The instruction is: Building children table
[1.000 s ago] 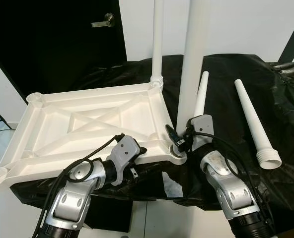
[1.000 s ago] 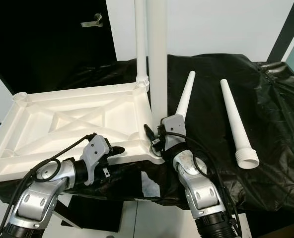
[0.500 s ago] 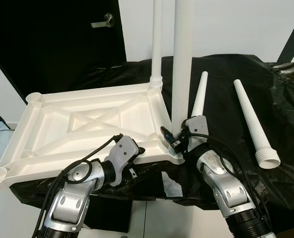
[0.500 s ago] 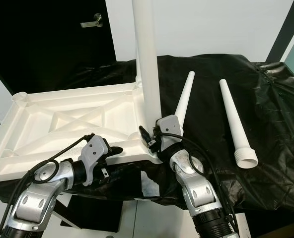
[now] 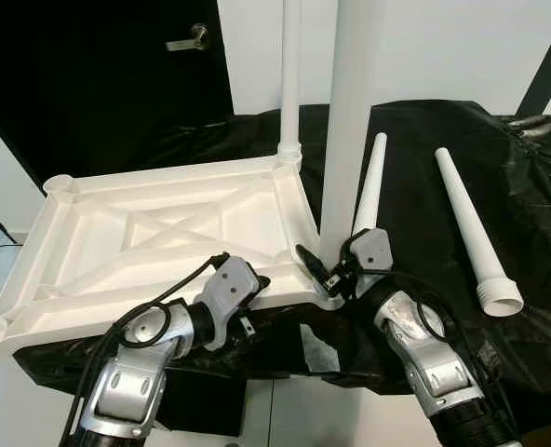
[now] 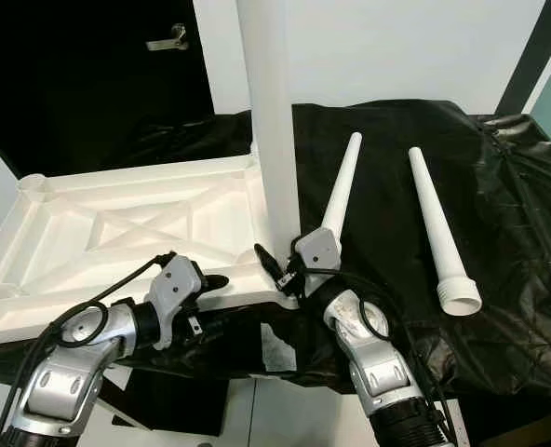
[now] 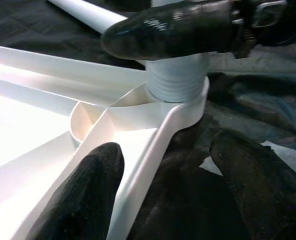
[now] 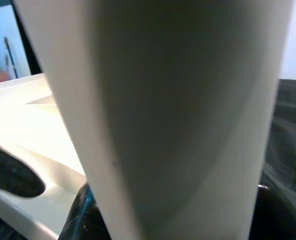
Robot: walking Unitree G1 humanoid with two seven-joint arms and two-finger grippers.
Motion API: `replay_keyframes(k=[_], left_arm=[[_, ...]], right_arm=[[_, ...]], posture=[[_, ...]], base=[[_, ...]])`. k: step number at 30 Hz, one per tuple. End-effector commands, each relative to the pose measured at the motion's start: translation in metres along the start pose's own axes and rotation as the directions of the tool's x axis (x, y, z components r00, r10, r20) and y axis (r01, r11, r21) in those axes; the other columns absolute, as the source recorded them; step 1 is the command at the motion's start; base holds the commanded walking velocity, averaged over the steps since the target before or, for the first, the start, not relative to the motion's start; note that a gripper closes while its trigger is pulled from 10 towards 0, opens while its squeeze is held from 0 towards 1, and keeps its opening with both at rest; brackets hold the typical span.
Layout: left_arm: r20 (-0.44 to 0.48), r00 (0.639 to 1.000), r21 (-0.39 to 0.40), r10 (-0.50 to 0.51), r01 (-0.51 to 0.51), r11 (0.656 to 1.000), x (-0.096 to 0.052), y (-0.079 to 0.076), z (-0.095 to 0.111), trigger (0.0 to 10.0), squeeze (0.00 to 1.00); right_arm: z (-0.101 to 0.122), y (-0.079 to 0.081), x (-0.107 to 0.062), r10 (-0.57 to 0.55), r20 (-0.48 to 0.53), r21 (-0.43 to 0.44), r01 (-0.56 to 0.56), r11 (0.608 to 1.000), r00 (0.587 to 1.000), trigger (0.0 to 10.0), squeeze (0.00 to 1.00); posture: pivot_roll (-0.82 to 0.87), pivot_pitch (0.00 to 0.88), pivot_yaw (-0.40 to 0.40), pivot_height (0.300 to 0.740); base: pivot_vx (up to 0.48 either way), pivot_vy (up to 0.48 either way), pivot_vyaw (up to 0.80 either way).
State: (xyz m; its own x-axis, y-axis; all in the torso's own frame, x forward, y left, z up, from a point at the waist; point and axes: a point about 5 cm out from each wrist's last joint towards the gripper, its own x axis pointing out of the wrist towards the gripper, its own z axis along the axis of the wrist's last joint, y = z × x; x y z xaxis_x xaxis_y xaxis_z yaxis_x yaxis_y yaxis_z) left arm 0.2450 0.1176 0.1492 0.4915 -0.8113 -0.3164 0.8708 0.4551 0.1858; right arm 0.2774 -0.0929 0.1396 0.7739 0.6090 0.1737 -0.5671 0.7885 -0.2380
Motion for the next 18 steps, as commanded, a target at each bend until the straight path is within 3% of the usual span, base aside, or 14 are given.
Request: replay_keyframes(k=[1, 18], left_arm=[[0.017, 0.991, 0.020, 0.130, -0.130, 0.991, -0.003, 0.009, 0.006, 10.0, 0.00], [0.018, 0.991, 0.027, 0.133, -0.133, 0.991, -0.002, 0.009, 0.007, 10.0, 0.00]], right_arm=[[-0.016, 0.015, -0.003, 0.078, -0.059, 0.061, -0.074, 0.995, 0.995, 10.0, 0.00], [-0.029, 0.007, 0.001, 0.102, -0.176, 0.238, -0.058, 0.969, 0.979, 10.0, 0.00]], posture=[[0.02, 0.000, 0.042, 0.740], [0.02, 0.000, 0.041, 0.740]], base=[[0.000, 0.000, 0.00], [0.000, 0.000, 0.00]])
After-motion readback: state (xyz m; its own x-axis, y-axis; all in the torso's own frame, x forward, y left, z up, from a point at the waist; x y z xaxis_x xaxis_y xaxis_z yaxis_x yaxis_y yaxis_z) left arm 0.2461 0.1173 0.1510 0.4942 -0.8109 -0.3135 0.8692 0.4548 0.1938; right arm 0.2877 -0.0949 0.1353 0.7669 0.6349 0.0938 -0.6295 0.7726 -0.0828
